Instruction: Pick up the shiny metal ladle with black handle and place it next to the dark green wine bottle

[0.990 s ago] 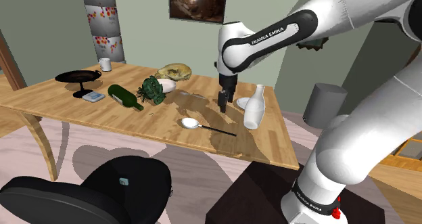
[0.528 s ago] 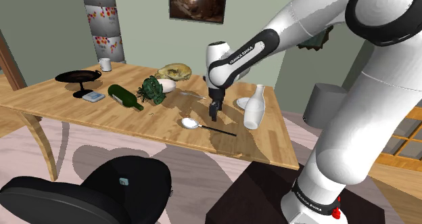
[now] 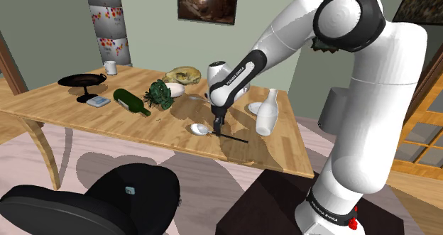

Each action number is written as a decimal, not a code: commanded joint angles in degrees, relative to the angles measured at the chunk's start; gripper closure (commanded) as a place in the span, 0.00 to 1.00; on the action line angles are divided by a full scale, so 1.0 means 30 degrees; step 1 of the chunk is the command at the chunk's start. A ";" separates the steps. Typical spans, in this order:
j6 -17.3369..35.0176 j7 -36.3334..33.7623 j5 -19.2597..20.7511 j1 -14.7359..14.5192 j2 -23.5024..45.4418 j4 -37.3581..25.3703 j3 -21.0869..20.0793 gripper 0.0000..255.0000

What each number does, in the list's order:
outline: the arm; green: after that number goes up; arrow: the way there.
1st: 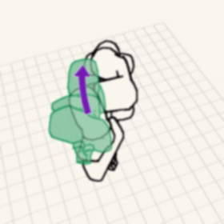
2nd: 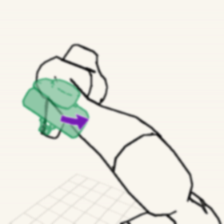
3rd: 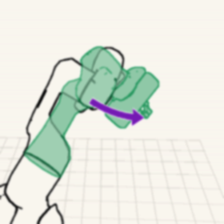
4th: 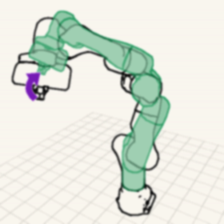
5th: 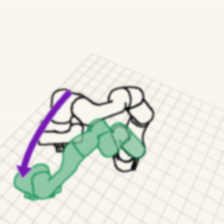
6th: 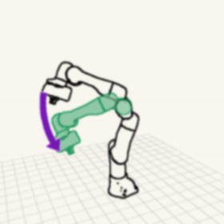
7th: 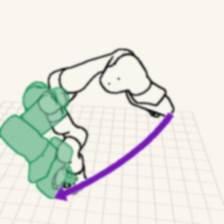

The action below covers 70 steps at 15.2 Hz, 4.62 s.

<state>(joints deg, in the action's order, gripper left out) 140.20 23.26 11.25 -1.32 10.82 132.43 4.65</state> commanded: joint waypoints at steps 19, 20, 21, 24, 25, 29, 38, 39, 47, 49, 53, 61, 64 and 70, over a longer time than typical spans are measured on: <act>0.1635 -0.0142 0.0225 0.0095 0.1423 0.0196 0.0120 1.00; 0.1664 -0.0148 0.0232 0.0095 0.1441 0.0208 0.0124 1.00; 0.1673 -0.0158 0.0238 0.0090 0.1420 0.0238 0.0124 1.00; 0.1405 -0.0095 0.0191 0.0099 0.1227 0.0159 0.0102 1.00; 0.1174 -0.0048 0.0161 0.0099 0.0997 0.0157 0.0092 1.00; 0.0232 0.0132 0.0046 0.0096 0.0117 0.0089 0.0055 1.00; -0.1949 0.0513 -0.0192 0.0067 -0.1684 -0.0307 -0.0009 1.00; -0.2196 0.0553 -0.0216 0.0062 -0.1867 -0.0372 -0.0015 1.00; -0.4187 0.0857 -0.0389 0.0022 -0.3197 -0.1046 -0.0059 1.00; -0.4689 0.0928 -0.0428 0.0012 -0.3492 -0.1256 -0.0070 1.00; -0.5694 0.1068 -0.0500 -0.0009 -0.4034 -0.1725 -0.0091 1.00; -0.7370 0.0168 -0.0973 -0.0714 0.0478 -0.7761 -0.0740 1.00; -0.8348 -0.0143 -0.1098 -0.0991 0.2558 -1.0766 -0.0940 1.00; -1.1097 -0.0583 -0.1285 -0.1546 0.7352 -1.8223 -0.1210 1.00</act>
<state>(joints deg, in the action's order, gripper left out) 108.23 21.74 7.47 -5.67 30.01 81.91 1.13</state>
